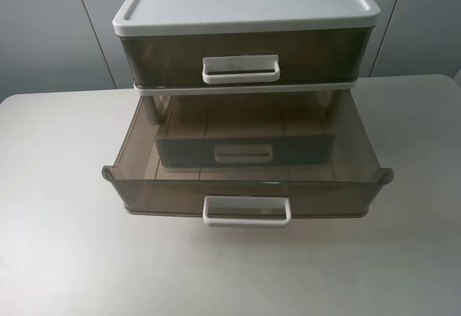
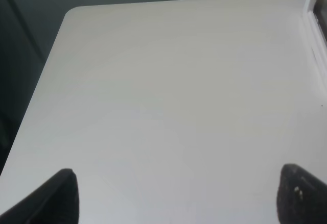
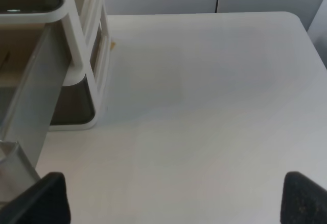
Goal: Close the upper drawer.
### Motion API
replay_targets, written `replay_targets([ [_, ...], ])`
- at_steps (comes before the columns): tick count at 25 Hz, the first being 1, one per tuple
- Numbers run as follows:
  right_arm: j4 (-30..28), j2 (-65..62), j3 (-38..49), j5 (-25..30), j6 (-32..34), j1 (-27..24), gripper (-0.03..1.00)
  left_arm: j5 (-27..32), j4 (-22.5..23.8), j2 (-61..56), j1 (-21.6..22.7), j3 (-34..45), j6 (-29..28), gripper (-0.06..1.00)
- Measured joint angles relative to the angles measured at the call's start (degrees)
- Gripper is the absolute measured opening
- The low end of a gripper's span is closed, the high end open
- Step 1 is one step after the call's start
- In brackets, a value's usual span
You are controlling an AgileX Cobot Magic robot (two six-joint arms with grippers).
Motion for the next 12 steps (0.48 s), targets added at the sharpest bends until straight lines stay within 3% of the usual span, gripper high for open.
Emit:
replay_targets([
  [12, 0.0, 0.0, 0.0, 0.0, 0.7, 0.0, 0.63, 0.0, 0.0, 0.0, 0.0, 0.0, 0.0, 0.74],
])
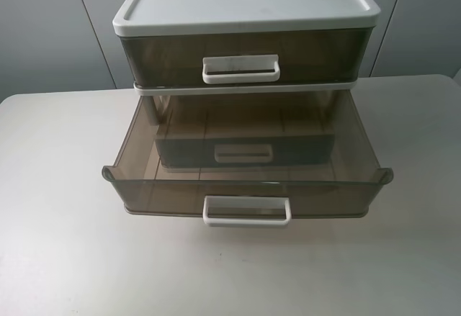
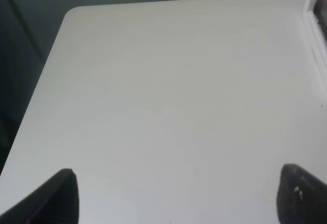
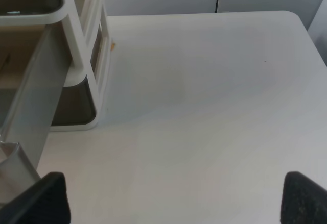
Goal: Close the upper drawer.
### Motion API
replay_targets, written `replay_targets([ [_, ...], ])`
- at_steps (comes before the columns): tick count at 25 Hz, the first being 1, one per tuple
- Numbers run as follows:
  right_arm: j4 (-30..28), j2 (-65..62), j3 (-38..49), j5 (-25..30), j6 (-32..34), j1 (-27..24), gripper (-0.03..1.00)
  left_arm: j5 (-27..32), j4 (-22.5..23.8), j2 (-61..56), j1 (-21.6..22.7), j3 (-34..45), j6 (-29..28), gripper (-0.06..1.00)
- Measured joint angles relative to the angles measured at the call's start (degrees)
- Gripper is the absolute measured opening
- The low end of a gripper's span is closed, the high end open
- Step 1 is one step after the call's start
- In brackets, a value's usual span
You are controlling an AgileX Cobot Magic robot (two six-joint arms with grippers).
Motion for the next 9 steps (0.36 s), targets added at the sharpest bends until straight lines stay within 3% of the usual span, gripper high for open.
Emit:
replay_targets([
  [9, -0.6, 0.0, 0.0, 0.0, 0.0, 0.0, 0.63, 0.0, 0.0, 0.0, 0.0, 0.0, 0.0, 0.74],
])
